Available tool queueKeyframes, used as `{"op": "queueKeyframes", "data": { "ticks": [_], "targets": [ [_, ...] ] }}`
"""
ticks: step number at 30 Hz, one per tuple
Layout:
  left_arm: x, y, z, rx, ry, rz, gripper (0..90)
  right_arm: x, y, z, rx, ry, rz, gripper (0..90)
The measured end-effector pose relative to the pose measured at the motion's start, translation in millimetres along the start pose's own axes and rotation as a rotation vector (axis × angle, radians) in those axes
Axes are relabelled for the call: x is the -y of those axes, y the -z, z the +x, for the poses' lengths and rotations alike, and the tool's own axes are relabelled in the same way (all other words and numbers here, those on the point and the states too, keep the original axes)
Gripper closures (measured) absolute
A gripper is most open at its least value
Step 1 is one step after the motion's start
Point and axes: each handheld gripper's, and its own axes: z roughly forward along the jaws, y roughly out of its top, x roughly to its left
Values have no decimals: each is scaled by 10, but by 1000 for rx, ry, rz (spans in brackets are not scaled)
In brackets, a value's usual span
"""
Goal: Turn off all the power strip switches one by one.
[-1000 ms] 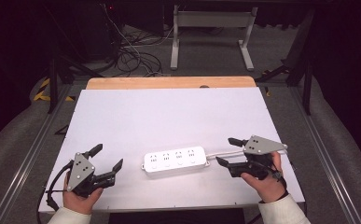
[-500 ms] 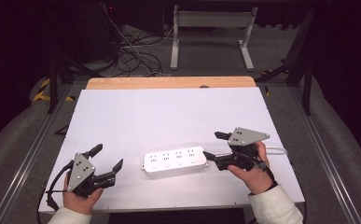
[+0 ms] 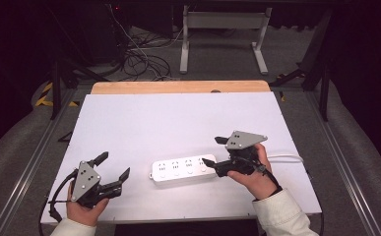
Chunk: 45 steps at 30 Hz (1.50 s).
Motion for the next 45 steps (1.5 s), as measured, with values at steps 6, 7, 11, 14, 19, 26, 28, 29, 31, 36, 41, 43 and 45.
{"op": "queueKeyframes", "data": {
  "ticks": [6,7,11,14,19,26,28,29,31,36,41,43,45],
  "targets": [
    [1,-3,3,0,-4,3,199,-29,18,-19,-59,-77,-7,437],
    [1,-3,0,1,-1,2,199,-29,18,-19,-59,-77,-7,437],
    [1,-1,1,0,0,0,199,-34,17,-25,-135,-101,22,651],
    [1,-1,-2,-1,-1,0,199,-33,-12,20,-130,-138,39,703],
    [5,-9,-3,-1,1,3,199,-77,-41,43,-95,-182,157,806],
    [6,-7,-2,-2,1,3,198,-145,-84,30,-77,-138,200,900],
    [6,-9,-2,-4,-2,3,198,-150,-97,25,-83,-137,209,900],
    [6,-9,-2,-4,-2,4,198,-161,-127,33,-88,-119,233,900],
    [6,-10,0,-3,-2,5,198,-168,-145,39,-86,-113,249,900],
    [7,-10,1,-3,0,5,198,-170,-260,48,-82,-110,296,900],
    [8,-10,2,-3,0,5,198,-115,-434,63,-56,-82,374,900],
    [8,-8,5,-4,-2,5,198,-92,-476,62,-59,-73,394,900],
    [9,-7,5,-3,0,4,198,-63,-510,63,-63,-71,414,900]
  ]
}}
